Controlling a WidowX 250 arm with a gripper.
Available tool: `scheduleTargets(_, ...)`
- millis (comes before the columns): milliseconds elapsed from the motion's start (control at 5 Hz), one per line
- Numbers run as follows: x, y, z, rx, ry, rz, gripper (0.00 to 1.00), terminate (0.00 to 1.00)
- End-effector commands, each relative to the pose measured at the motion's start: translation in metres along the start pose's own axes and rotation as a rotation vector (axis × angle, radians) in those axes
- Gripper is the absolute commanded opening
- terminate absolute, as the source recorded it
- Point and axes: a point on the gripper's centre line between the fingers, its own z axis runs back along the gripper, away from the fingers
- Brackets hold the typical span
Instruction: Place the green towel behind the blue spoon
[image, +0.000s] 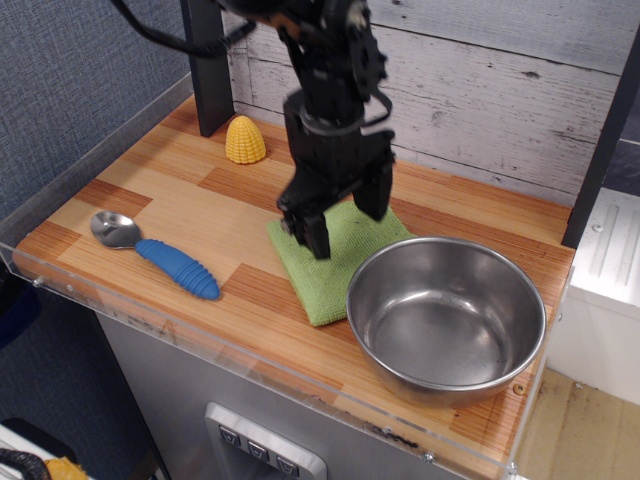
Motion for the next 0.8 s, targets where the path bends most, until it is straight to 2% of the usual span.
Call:
scheduleTargets(0,-0.004,-0.018,0.0,-0.019,-0.014,-0.03,1.0,0.0)
scheduleTargets(400,0.016,-0.015,-0.006,0.02,-0.039,0.008,1.0,0.0)
scheduleTargets(600,0.035,-0.009,-0.006,0.028,-0.065,0.04,1.0,0.0)
